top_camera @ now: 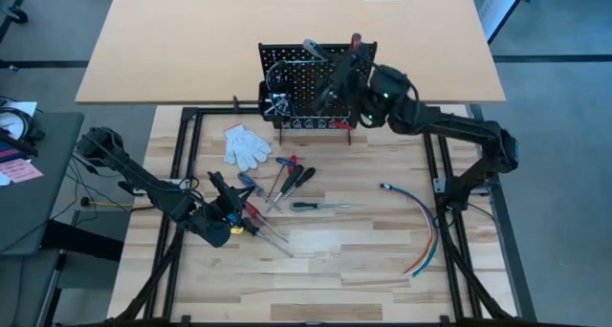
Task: Hang tools onto peg board
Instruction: Hang the right grey screwdriver on the peg board
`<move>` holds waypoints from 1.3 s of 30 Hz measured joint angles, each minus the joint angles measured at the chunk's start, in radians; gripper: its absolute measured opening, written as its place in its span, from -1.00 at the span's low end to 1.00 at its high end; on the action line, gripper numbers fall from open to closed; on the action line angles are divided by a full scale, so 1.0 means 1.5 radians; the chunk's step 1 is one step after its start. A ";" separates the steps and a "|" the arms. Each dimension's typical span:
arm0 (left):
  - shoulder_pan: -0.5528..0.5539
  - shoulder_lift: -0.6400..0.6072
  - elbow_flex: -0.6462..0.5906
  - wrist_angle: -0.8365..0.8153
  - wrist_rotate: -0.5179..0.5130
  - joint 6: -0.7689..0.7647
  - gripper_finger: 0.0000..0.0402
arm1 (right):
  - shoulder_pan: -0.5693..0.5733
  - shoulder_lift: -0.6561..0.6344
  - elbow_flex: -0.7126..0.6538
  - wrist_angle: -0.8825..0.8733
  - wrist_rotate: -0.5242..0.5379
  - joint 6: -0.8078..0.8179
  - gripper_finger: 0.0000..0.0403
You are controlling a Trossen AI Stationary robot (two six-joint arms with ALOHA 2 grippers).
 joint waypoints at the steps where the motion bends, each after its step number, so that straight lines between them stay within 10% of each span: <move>1: 0.000 0.000 0.000 0.001 0.000 0.000 -1.00 | 0.002 0.013 0.037 -0.042 0.000 0.000 -0.05; 17: 0.000 0.000 0.000 0.005 0.000 0.012 -1.00 | -0.021 0.262 0.441 -0.375 0.058 0.015 -0.94; 39: 0.000 0.000 0.000 0.004 0.000 0.012 -1.00 | -0.029 0.228 0.457 -0.432 0.267 0.001 -0.96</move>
